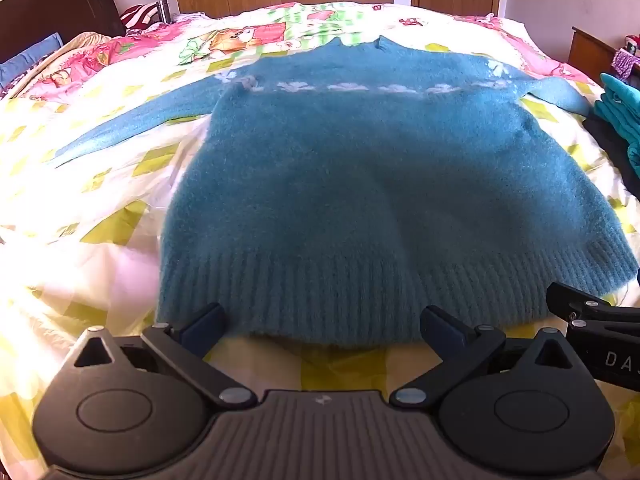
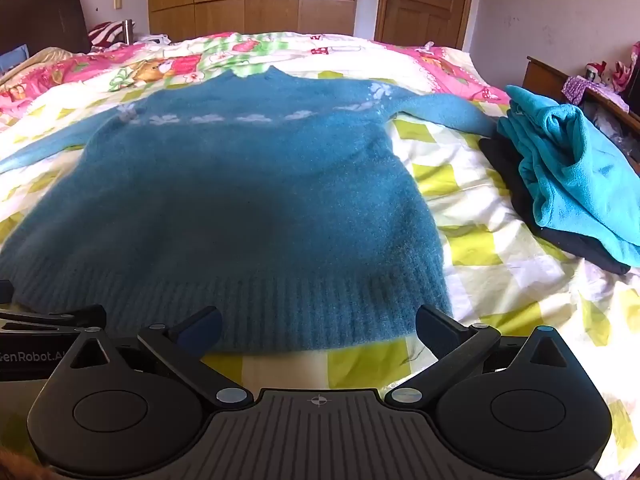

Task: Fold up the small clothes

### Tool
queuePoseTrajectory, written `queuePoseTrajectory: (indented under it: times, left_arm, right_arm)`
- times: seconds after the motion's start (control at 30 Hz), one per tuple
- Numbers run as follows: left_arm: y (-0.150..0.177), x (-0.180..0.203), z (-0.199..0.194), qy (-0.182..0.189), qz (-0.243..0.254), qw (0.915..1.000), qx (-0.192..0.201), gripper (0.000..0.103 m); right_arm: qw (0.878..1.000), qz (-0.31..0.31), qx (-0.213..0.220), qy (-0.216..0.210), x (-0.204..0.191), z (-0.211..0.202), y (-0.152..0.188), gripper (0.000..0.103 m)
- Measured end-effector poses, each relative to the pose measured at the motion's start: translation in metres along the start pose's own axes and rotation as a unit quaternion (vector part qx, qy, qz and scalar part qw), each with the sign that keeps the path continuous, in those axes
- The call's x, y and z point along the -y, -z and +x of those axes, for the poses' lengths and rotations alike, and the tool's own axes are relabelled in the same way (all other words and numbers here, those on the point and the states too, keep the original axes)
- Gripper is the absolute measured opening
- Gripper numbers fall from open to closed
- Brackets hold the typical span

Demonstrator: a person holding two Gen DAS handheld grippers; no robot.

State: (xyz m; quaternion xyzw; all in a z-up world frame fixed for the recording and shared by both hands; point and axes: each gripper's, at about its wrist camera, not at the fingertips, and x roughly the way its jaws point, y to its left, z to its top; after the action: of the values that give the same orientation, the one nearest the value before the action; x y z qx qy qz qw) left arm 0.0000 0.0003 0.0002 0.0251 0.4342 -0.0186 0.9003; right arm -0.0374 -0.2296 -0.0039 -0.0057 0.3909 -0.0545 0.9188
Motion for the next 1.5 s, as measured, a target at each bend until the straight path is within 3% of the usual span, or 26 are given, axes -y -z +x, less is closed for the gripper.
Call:
queuePoseTrajectory:
  times: [1.5]
  left_arm:
    - [0.004,0.005,0.004,-0.009,0.014,0.9999,-0.003,0.103]
  right_arm:
    - [1.000,0.000,-0.004,-0.005,0.000,0.003,0.005,0.103]
